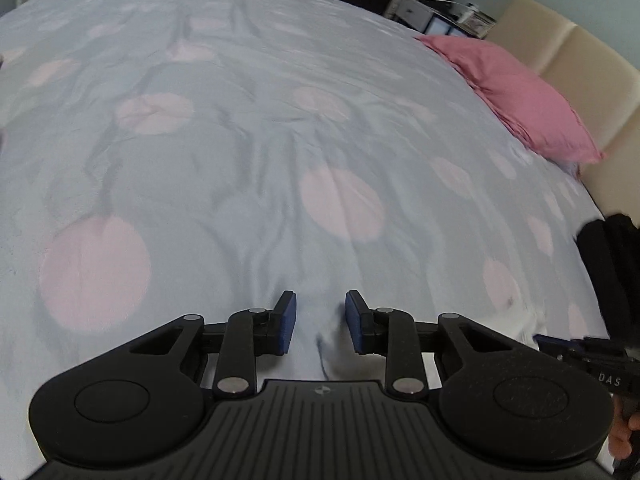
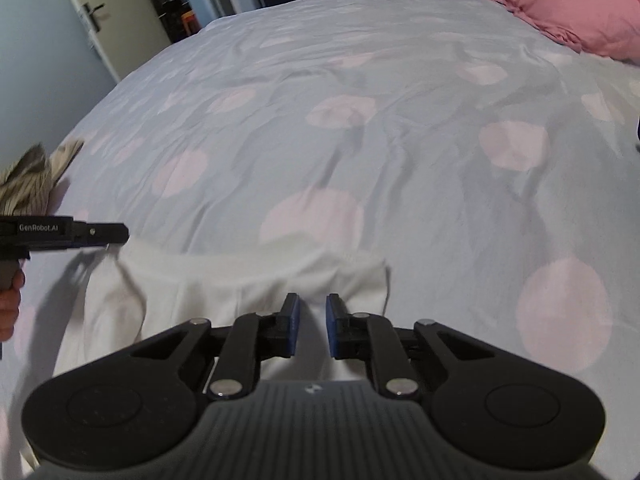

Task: Fold clothes
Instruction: 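Grasp the shirt's folded end with both grippers and lift it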

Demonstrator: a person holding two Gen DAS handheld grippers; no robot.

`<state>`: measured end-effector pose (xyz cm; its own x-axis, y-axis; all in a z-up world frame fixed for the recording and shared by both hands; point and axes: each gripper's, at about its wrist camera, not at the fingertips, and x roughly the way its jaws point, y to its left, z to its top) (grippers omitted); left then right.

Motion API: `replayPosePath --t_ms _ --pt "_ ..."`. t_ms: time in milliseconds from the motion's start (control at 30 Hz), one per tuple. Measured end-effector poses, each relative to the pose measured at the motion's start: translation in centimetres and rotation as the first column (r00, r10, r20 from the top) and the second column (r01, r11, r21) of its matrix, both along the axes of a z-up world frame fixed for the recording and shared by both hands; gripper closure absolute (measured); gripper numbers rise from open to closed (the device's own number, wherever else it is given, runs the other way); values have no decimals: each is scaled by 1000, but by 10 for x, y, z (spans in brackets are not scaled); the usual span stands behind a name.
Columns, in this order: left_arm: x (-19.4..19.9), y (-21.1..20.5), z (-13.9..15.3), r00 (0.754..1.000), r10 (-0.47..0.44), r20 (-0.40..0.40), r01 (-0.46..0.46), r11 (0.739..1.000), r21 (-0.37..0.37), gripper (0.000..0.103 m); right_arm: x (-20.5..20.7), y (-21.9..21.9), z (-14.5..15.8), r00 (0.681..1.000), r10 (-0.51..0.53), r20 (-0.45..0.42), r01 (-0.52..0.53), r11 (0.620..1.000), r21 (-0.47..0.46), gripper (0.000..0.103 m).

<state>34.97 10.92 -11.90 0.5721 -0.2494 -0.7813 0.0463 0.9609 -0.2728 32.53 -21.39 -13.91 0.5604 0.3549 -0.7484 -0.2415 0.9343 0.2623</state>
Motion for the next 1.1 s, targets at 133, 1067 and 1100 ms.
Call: replayPosePath --t_ms 133,1067,1100 --pt "7 1 16 1000 -27 10 27 1000 8 79 14 -19 19 998 -58 39 57 998 29 72" --pt "-19 -22 44 952 -304 46 305 952 -33 98 39 5 44 961 278 -1 -277 960 -34 92" --pt "-23 -22 54 948 -312 64 314 949 -31 98 34 3 54 958 285 17 -284 958 -37 92"
